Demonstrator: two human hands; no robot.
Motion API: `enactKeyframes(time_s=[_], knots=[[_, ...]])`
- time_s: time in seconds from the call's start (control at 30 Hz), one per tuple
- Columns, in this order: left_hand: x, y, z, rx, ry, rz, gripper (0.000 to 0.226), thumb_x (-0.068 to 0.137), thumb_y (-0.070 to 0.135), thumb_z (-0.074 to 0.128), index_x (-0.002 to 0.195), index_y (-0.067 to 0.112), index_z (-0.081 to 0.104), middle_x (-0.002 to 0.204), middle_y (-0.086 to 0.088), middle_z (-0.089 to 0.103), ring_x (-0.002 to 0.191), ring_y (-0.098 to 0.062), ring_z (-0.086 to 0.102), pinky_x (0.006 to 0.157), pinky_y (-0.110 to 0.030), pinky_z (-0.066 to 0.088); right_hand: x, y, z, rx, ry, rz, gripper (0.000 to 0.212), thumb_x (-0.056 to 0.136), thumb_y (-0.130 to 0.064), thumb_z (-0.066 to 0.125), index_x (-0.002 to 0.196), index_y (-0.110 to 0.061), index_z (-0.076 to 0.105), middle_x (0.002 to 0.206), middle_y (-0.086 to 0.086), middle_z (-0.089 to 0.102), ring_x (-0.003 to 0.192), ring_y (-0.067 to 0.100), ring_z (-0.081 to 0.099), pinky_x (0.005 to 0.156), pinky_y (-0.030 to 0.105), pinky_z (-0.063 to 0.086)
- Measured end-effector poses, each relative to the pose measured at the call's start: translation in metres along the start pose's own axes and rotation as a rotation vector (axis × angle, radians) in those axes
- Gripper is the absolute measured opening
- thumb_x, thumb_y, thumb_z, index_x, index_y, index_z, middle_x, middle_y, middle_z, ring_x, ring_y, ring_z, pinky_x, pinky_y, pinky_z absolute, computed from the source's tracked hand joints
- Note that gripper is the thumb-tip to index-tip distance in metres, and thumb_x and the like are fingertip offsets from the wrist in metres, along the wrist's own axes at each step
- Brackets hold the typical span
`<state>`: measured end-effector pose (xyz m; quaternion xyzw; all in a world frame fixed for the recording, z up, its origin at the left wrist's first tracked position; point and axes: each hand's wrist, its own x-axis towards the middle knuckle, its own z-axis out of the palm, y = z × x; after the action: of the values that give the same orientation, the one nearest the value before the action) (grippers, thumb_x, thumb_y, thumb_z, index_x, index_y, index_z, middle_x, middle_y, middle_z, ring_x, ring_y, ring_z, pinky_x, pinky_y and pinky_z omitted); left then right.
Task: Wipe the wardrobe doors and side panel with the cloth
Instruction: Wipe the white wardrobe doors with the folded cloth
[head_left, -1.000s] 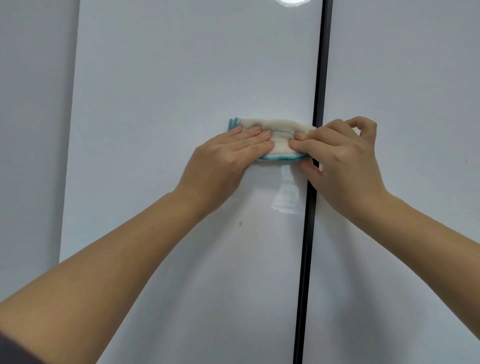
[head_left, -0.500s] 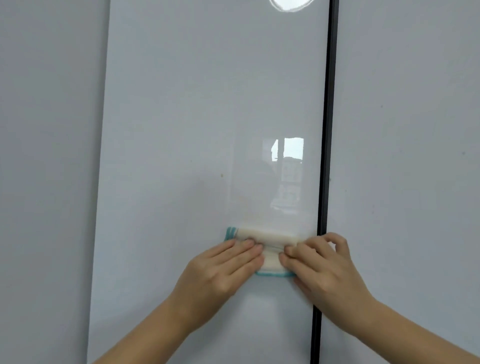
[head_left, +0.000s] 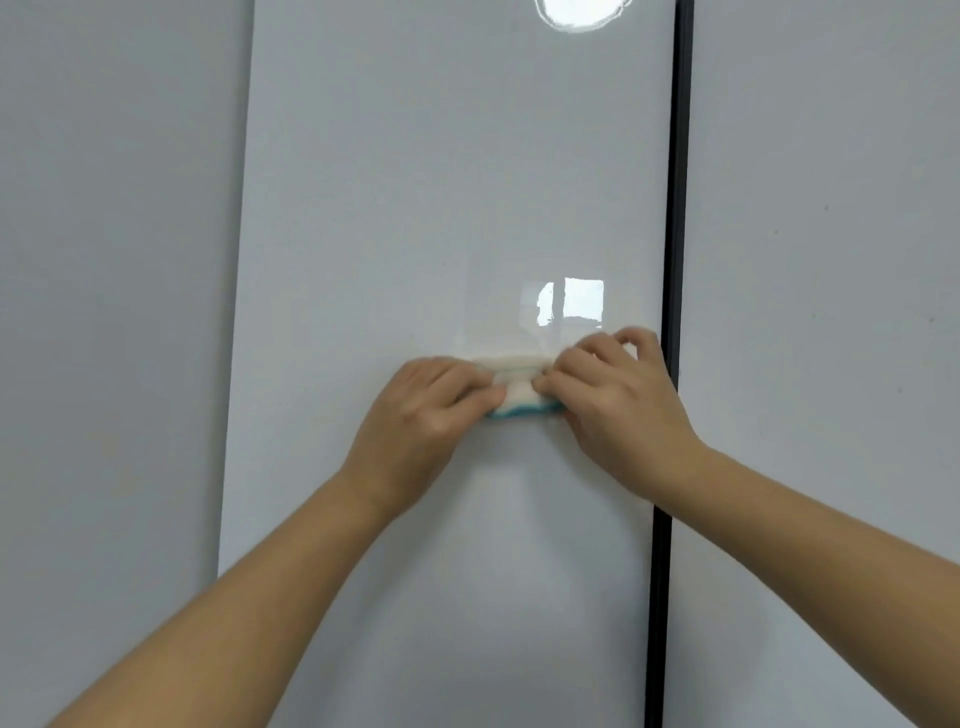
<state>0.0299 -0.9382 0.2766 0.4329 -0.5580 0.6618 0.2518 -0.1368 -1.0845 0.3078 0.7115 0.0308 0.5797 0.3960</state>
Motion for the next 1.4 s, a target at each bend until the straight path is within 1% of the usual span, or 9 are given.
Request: enactKeyframes(time_s=[0.17, 0.3, 0.53, 0.77, 0.9, 1.0, 1.1, 1.27, 1.4], knots=[[0.057, -0.056, -0.015, 0.046, -0.051, -0.111, 0.015, 0.087, 0.013, 0.061, 0.093, 0.008, 0.073, 0.089, -0.013, 0.067, 0.077, -0.033, 0.061, 0.066, -0.039, 0.048, 0.087, 0.011, 0.004, -0.017, -0.063, 0.128, 0.015, 0.067, -0.001, 0.066, 0.075, -0.014, 0.068, 0.076, 0.002, 0.062, 0.077, 0.029, 0.057, 0.073, 0.036, 0.026], [0.097, -0.095, -0.031, 0.098, -0.114, -0.277, 0.022, 0.081, 0.004, 0.06, 0.101, 0.006, 0.069, 0.098, -0.014, 0.064, 0.087, -0.035, 0.058, 0.068, -0.044, 0.05, 0.15, 0.015, 0.009, -0.013, -0.106, 0.208, 0.025, 0.08, -0.001, 0.052, 0.093, -0.014, 0.069, 0.093, 0.003, 0.063, 0.092, 0.029, 0.051, 0.073, 0.035, 0.021], [0.101, -0.11, -0.03, 0.007, -0.051, -0.313, 0.037, 0.084, 0.006, 0.058, 0.118, 0.013, 0.067, 0.099, -0.011, 0.063, 0.088, -0.031, 0.059, 0.074, -0.042, 0.05, 0.152, 0.014, 0.027, 0.142, -0.008, 0.251, 0.023, 0.082, -0.017, 0.053, 0.1, -0.013, 0.067, 0.106, -0.001, 0.061, 0.102, 0.027, 0.048, 0.076, 0.032, 0.024], [0.078, -0.102, -0.03, 0.026, -0.026, -0.304, 0.029, 0.088, 0.017, 0.056, 0.114, 0.019, 0.07, 0.092, -0.005, 0.061, 0.085, -0.024, 0.056, 0.067, -0.04, 0.049, 0.135, 0.003, 0.033, 0.162, 0.053, 0.181, 0.021, 0.077, -0.02, 0.058, 0.094, -0.01, 0.067, 0.102, 0.002, 0.061, 0.098, 0.029, 0.05, 0.074, 0.033, 0.025], [0.013, -0.072, -0.03, 0.05, 0.019, -0.319, 0.027, 0.09, 0.017, 0.057, 0.114, 0.017, 0.069, 0.098, -0.003, 0.065, 0.087, -0.021, 0.056, 0.068, -0.035, 0.049, 0.096, -0.032, 0.04, 0.224, 0.118, 0.118, 0.019, 0.068, -0.02, 0.062, 0.084, -0.013, 0.068, 0.091, -0.001, 0.064, 0.087, 0.028, 0.054, 0.067, 0.032, 0.028], [-0.05, -0.038, -0.033, 0.054, 0.05, -0.372, 0.028, 0.094, 0.016, 0.051, 0.112, 0.013, 0.072, 0.1, -0.002, 0.069, 0.087, -0.02, 0.059, 0.073, -0.029, 0.049, 0.058, -0.068, 0.045, 0.29, 0.15, 0.058, 0.014, 0.067, -0.013, 0.063, 0.08, -0.014, 0.068, 0.086, -0.001, 0.065, 0.083, 0.027, 0.057, 0.063, 0.035, 0.036], [-0.106, -0.003, -0.038, 0.074, 0.025, -0.406, 0.027, 0.095, 0.013, 0.051, 0.109, 0.011, 0.074, 0.097, -0.003, 0.07, 0.087, -0.021, 0.064, 0.074, -0.034, 0.053, 0.014, -0.103, 0.05, 0.329, 0.142, -0.016, 0.012, 0.069, -0.006, 0.063, 0.077, -0.013, 0.068, 0.084, -0.002, 0.065, 0.081, 0.025, 0.057, 0.063, 0.037, 0.038], [-0.111, -0.013, -0.045, 0.154, -0.056, -0.198, 0.017, 0.087, 0.001, 0.066, 0.1, 0.006, 0.075, 0.091, -0.004, 0.071, 0.088, -0.022, 0.066, 0.077, -0.035, 0.053, 0.006, -0.097, 0.053, 0.272, 0.091, -0.221, 0.014, 0.08, -0.007, 0.056, 0.077, -0.015, 0.068, 0.079, -0.003, 0.062, 0.074, 0.023, 0.055, 0.061, 0.036, 0.037], [-0.089, -0.038, -0.051, 0.178, -0.065, -0.111, 0.016, 0.091, 0.003, 0.062, 0.101, 0.006, 0.075, 0.094, -0.006, 0.071, 0.087, -0.026, 0.067, 0.083, -0.037, 0.052, 0.031, -0.081, 0.053, 0.212, 0.123, -0.282, 0.013, 0.085, -0.009, 0.058, 0.08, -0.015, 0.069, 0.074, -0.001, 0.058, 0.068, 0.025, 0.055, 0.06, 0.037, 0.038]])
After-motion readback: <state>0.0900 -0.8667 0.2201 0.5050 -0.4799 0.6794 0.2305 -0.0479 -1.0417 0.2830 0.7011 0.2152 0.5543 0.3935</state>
